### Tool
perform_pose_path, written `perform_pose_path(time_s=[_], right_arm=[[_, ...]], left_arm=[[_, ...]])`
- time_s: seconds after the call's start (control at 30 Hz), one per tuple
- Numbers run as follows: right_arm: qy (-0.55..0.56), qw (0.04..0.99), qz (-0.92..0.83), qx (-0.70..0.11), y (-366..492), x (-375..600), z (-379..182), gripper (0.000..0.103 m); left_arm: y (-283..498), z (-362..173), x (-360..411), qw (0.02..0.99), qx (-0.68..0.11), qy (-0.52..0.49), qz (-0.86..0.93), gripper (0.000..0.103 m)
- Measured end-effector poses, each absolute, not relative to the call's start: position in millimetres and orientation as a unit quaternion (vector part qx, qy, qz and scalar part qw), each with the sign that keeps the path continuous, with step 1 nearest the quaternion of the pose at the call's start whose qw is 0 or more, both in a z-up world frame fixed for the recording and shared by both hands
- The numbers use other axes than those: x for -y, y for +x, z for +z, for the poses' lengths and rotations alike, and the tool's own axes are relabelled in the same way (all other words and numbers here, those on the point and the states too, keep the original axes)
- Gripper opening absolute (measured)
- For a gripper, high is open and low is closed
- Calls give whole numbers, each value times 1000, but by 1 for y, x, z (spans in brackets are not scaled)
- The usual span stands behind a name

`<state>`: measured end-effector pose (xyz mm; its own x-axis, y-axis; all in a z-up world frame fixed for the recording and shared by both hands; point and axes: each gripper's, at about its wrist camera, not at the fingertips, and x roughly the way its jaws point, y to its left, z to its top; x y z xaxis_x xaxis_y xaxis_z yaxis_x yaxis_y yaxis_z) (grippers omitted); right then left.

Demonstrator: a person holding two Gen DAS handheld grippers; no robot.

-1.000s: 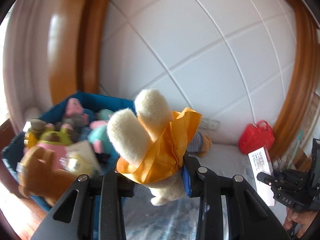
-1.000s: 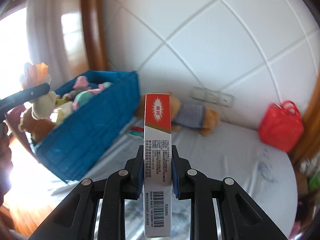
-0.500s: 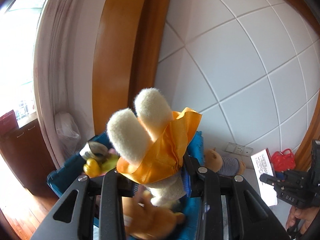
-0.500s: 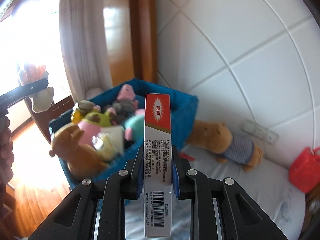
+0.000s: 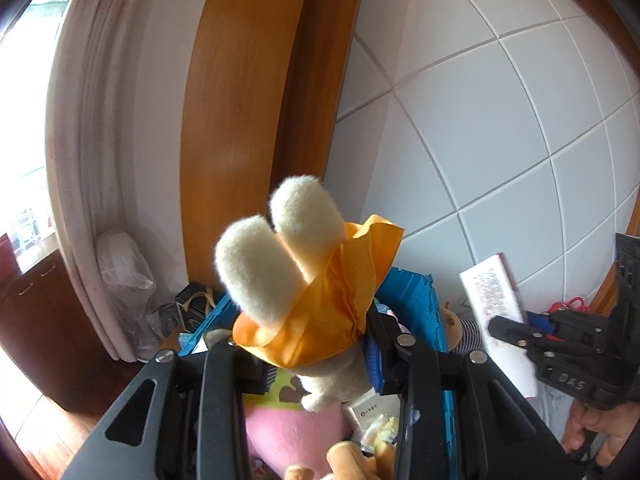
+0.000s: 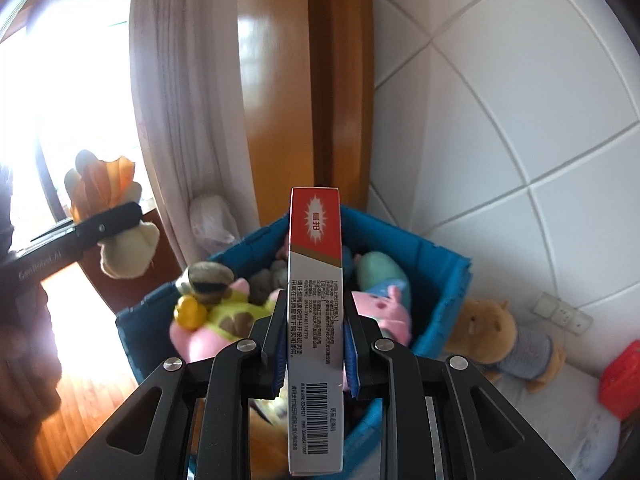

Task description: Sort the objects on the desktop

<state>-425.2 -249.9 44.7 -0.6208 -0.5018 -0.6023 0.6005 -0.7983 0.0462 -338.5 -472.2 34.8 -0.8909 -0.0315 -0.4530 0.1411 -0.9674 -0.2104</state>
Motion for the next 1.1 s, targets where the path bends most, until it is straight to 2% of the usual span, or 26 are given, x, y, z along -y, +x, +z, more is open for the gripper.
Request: perform_pose_path(time_s=[0.03,0.07,0.1,0.13,0.17,0.43,0.67,0.8,0.93,1.1], right_arm=[[314,308,-895,-71,-432,256,43,24],[318,307,-895,-62,-441,262,41,29],[320,306,-895,-56,-450,268,39,43],[321,303,-896,-49,-458,271,37,91],[317,292,-901,-39,-462,269,35,100],[302,210,-929,-45,-413,216,16,102],[294,161,-942,-17,-337,143,4,102],[280,115,-953,-16,-285,94,2,102],[285,57,-955,-54,-230,43,-3,102],[287,31,-957,-31,-152,-48,-4,102]], left_arm=[[-346,34,472,41,-115,232,-965,54],[-353,32,472,37,-111,238,-964,74],[-359,29,471,36,-109,247,-962,102],[-365,24,472,34,-111,259,-959,103],[-372,19,473,32,-113,271,-956,103],[-349,-13,461,27,-96,267,-958,103],[-297,-11,400,0,-74,244,-967,103],[-256,-6,331,-28,-54,239,-969,103],[-215,-6,256,-59,-58,251,-965,103],[-154,-19,162,-84,-70,272,-956,103]])
